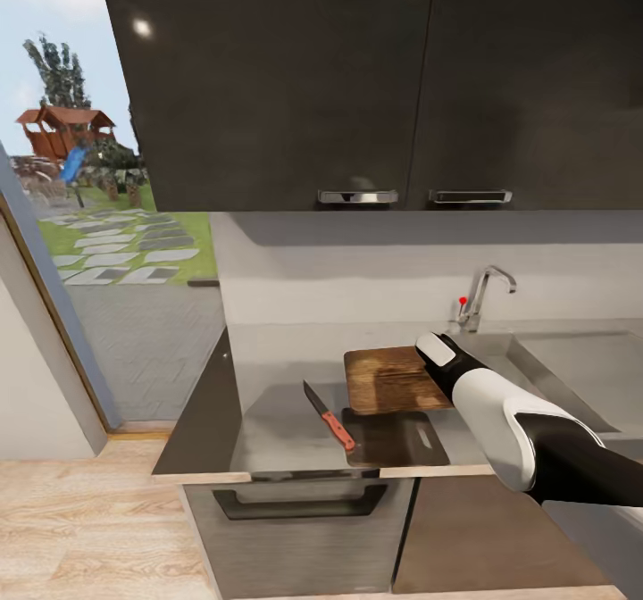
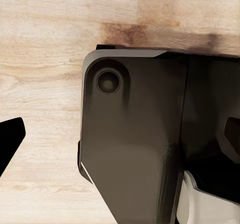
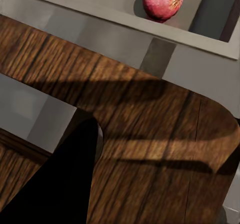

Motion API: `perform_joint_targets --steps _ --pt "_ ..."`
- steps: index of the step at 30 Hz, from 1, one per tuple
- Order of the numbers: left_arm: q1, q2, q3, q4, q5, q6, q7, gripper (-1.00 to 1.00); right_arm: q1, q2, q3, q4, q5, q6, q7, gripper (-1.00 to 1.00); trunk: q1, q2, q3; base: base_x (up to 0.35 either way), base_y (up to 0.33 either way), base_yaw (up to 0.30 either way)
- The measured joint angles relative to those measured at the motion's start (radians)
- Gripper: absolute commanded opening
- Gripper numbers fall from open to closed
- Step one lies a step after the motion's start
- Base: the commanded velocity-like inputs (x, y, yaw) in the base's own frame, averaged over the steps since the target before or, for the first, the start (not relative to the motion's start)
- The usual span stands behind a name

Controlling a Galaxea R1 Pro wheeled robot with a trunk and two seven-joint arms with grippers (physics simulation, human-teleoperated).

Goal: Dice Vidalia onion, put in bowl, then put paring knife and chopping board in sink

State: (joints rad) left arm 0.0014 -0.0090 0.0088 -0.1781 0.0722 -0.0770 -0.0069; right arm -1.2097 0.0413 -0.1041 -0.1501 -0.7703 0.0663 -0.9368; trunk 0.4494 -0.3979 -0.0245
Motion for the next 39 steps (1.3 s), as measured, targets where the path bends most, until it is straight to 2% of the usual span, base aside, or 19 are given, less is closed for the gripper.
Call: perform_joint_targets --steps 27,34,39 --pt "0.000 0.000 0.000 0.000 0.001 0.000 0.000 1.00 0.002 -0.002 -0.001 0.023 -0.001 -0.003 0.001 -1.00 0.000 0.000 -0.038 0.032 0.020 0.000" --pt "0.000 0.000 0.000 0.001 0.000 0.000 0.000 1.00 0.002 -0.015 -0.001 0.023 -0.002 -0.003 0.005 -1.00 0.000 0.000 -0.049 0.042 0.014 0.000" --pt "0.000 0.000 0.000 0.003 0.000 0.000 0.000 1.00 0.002 -0.017 -0.001 0.023 -0.004 -0.003 0.005 -1.00 0.000 0.000 -0.057 0.233 0.001 0.000"
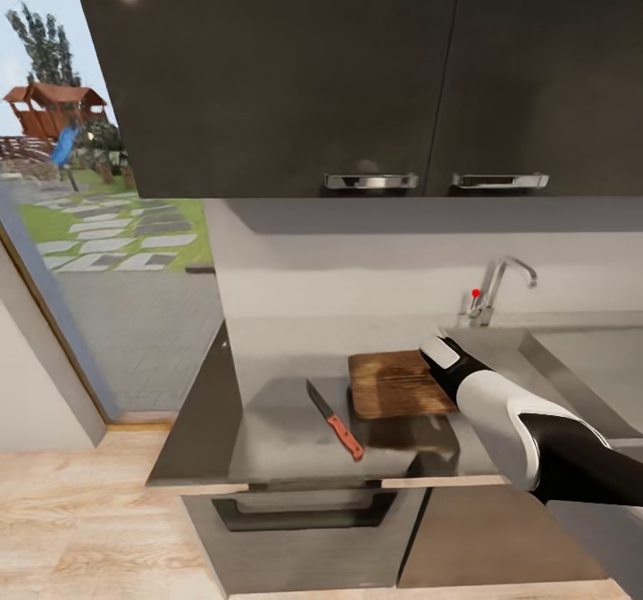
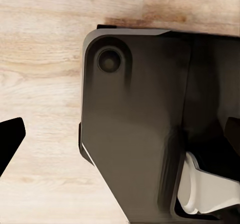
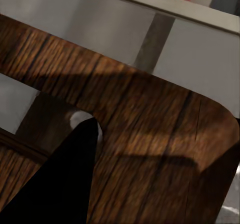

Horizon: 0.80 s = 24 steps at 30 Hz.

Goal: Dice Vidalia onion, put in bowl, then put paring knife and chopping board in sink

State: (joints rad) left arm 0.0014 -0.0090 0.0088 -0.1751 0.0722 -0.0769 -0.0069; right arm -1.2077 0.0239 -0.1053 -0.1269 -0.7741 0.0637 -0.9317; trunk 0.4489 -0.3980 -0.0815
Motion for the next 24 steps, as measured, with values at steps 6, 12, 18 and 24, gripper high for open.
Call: perform_joint_targets --steps 6,12,18,24 --pt "0.000 0.000 0.000 0.009 -0.001 0.000 0.000 1.00 0.000 0.000 0.001 0.000 -0.001 0.000 0.000 -1.00 0.000 0.000 -0.010 0.177 0.000 0.000" --pt "0.000 0.000 0.000 0.011 -0.001 0.000 0.000 1.00 0.000 0.000 0.000 0.000 0.000 0.000 0.000 -1.00 0.000 0.000 -0.014 0.014 0.000 0.000" --pt "0.000 0.000 0.000 0.011 -0.001 0.000 0.000 1.00 0.000 0.000 0.000 0.000 -0.002 0.000 0.001 -1.00 0.000 0.000 -0.014 0.001 0.053 0.000" --pt "0.000 0.000 0.000 0.011 -0.001 0.000 0.000 1.00 0.001 0.000 -0.003 0.002 -0.002 0.001 0.047 -1.00 0.000 0.000 -0.014 0.000 0.064 0.000"
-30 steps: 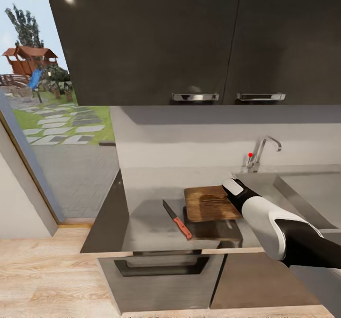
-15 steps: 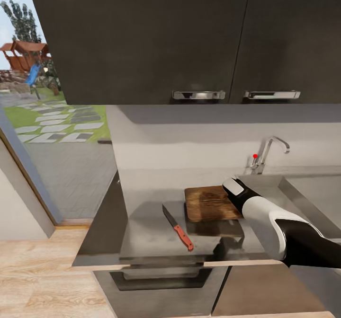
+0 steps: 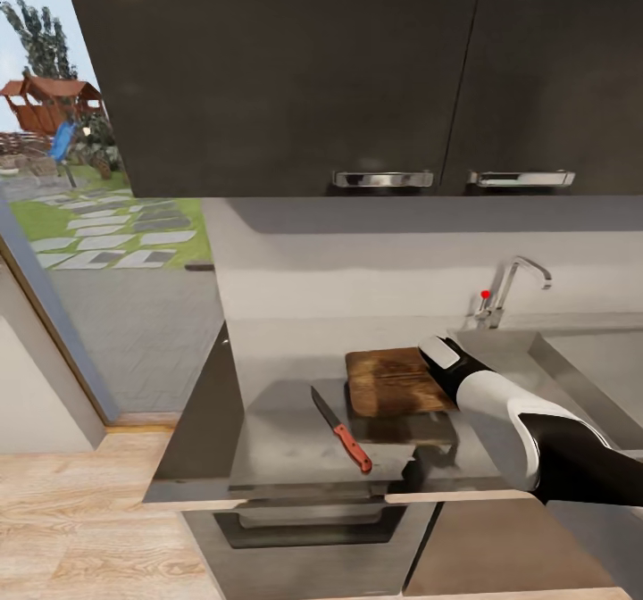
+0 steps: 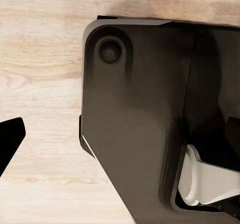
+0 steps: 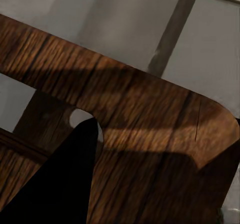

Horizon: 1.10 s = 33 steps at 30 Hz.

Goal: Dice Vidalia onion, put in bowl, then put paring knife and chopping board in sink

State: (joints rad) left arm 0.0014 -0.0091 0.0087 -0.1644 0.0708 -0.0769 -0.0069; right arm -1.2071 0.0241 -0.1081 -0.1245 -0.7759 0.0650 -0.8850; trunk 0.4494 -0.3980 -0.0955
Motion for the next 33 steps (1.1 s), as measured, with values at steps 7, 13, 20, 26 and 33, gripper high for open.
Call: perform_joint_targets --steps 7,13,20,26,33 --pt "0.000 0.000 0.000 0.000 0.000 0.000 0.000 1.00 0.000 0.000 -0.022 0.020 -0.001 0.000 0.040 -1.00 0.000 0.000 0.000 0.000 0.005 0.000" --pt "0.000 0.000 0.000 0.000 0.000 0.000 0.000 1.00 0.000 0.000 -0.055 0.022 -0.001 0.000 0.044 -1.00 0.000 0.000 0.000 0.000 0.000 0.000" --pt "0.000 0.000 0.000 0.000 0.001 0.000 0.000 1.00 0.000 0.000 -0.061 0.022 -0.001 0.000 0.043 -1.00 0.000 0.000 0.000 0.000 0.000 0.000" --pt "0.000 0.000 0.000 0.000 0.000 0.000 0.000 1.00 0.000 0.000 -0.064 0.024 -0.001 0.000 0.044 -1.00 0.000 0.000 0.000 0.000 0.000 0.000" --pt "0.000 0.000 0.000 0.000 0.001 0.000 0.000 1.00 0.002 0.000 -0.065 0.025 -0.001 -0.001 0.044 -1.00 0.000 0.000 -0.007 0.000 0.000 0.000"
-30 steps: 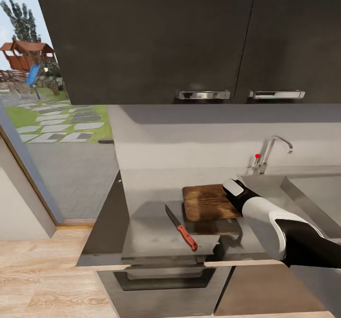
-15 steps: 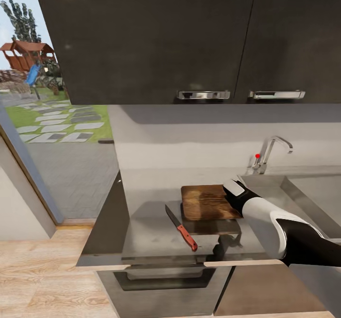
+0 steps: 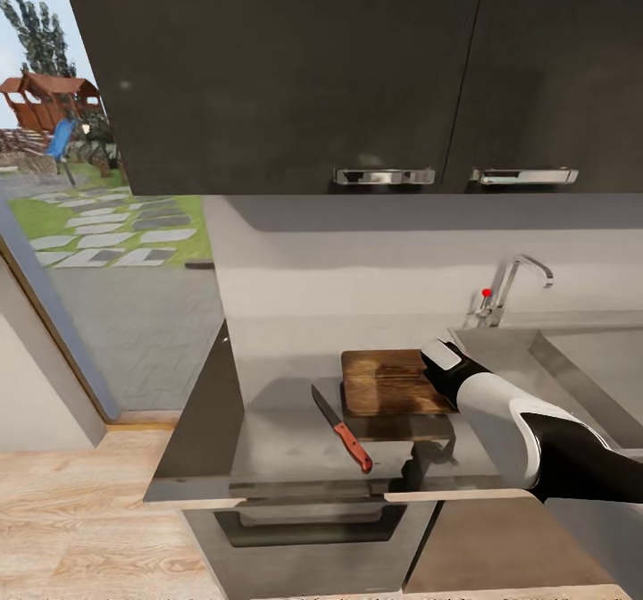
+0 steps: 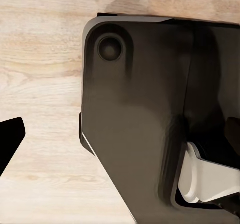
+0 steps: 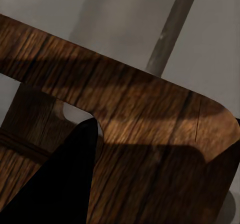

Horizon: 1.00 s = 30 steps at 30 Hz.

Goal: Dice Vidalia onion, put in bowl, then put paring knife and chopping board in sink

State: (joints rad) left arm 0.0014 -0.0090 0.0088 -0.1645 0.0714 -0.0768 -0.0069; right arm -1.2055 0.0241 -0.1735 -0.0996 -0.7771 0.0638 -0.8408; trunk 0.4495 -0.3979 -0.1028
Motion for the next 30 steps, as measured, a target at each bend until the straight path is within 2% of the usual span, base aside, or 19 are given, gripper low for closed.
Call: perform_joint_targets --steps 30 --pt "0.000 -0.001 0.000 0.000 -0.001 0.000 0.000 1.00 0.002 -0.005 -0.003 -0.001 0.003 -0.001 0.000 -1.00 0.000 0.000 -0.047 0.057 0.015 0.000"
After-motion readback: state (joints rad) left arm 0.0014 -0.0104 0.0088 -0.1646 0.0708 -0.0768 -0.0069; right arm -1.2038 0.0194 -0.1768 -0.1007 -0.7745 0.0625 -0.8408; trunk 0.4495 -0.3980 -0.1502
